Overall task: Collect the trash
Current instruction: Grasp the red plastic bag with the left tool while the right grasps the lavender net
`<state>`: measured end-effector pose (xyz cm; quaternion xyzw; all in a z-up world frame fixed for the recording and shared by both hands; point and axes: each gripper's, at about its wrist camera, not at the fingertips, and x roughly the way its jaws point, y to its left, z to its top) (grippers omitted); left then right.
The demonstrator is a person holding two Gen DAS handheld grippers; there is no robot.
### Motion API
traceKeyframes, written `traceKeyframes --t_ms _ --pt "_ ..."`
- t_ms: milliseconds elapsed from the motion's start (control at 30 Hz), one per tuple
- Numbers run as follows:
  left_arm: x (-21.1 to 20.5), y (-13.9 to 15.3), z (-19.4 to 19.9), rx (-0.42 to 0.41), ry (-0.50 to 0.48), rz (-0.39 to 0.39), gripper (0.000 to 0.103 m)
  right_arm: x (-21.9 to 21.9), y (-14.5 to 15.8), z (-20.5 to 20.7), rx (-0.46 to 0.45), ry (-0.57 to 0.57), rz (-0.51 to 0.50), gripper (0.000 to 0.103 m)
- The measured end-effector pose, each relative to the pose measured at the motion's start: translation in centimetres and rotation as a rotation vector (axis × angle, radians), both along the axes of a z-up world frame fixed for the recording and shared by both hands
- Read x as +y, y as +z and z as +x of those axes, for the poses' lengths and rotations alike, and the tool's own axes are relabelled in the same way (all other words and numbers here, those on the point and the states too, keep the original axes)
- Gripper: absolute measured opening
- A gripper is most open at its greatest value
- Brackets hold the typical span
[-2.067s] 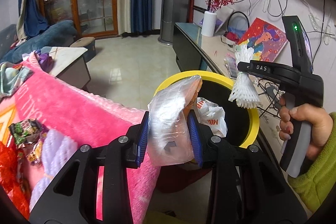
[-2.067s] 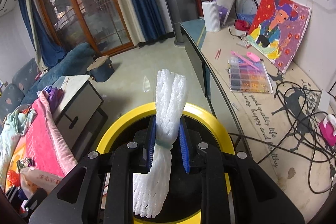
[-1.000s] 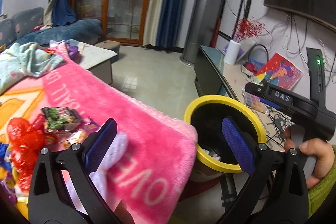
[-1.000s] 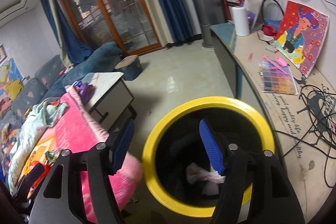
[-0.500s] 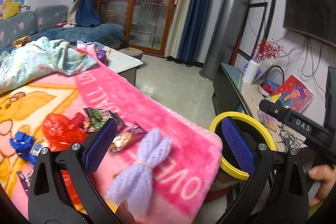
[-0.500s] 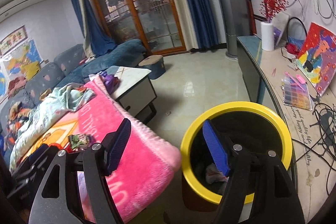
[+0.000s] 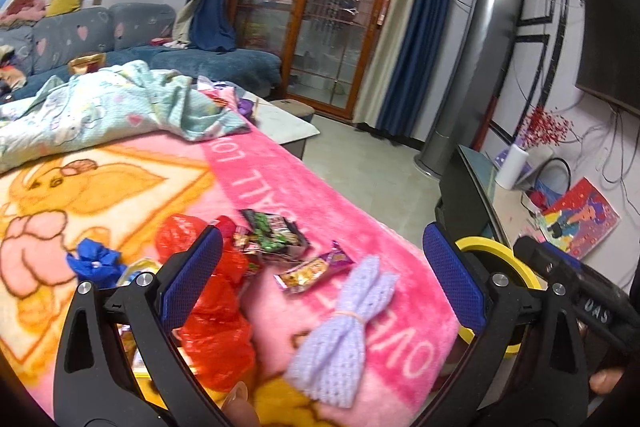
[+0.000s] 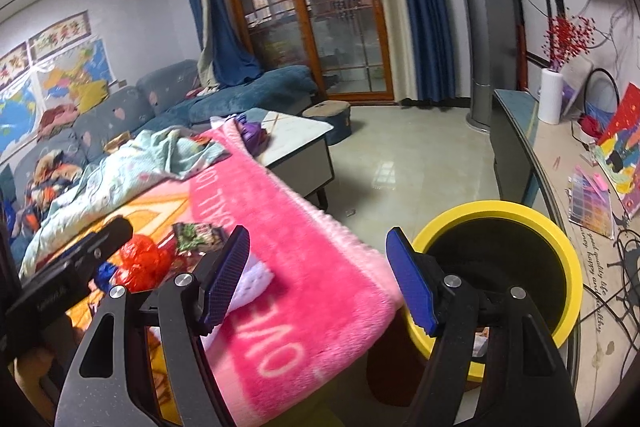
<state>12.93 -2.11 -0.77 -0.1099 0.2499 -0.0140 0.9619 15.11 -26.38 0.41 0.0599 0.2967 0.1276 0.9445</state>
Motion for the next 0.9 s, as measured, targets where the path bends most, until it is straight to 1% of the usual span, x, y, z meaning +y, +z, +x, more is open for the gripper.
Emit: traceKeyframes --t_ms 167,467,667,767,833,900 --pt "1.9 -0.1 -0.3 0.005 0.053 -0.008 0.092 2.3 -0.5 -0.5 0.013 0.057 -0.024 0.068" --pt "5.7 -0.7 -0.9 0.028 0.138 -0.043 0.092 6.7 -2.1 -1.2 0.070 0.163 -0.060 0.068" --pt "7.7 -1.4 -1.3 0.056 0.159 -0.062 0.092 8.5 -3.7 -1.0 0.116 0.199 -0.074 0.068" --pt "8.2 -1.9 -1.3 0.073 0.155 -0.063 0.092 9.5 -4.9 -0.5 0.157 0.213 -0.083 0.068" --pt "8.4 -2.2 -1.3 0.085 0.141 -0.066 0.090 10.1 -5.7 -0.2 0.179 0.214 -0.086 0.068" --pt "8.4 -2.6 -1.3 0.100 0.124 -0.069 0.082 10.5 -6.3 0.2 0.200 0.216 -0.085 0.068"
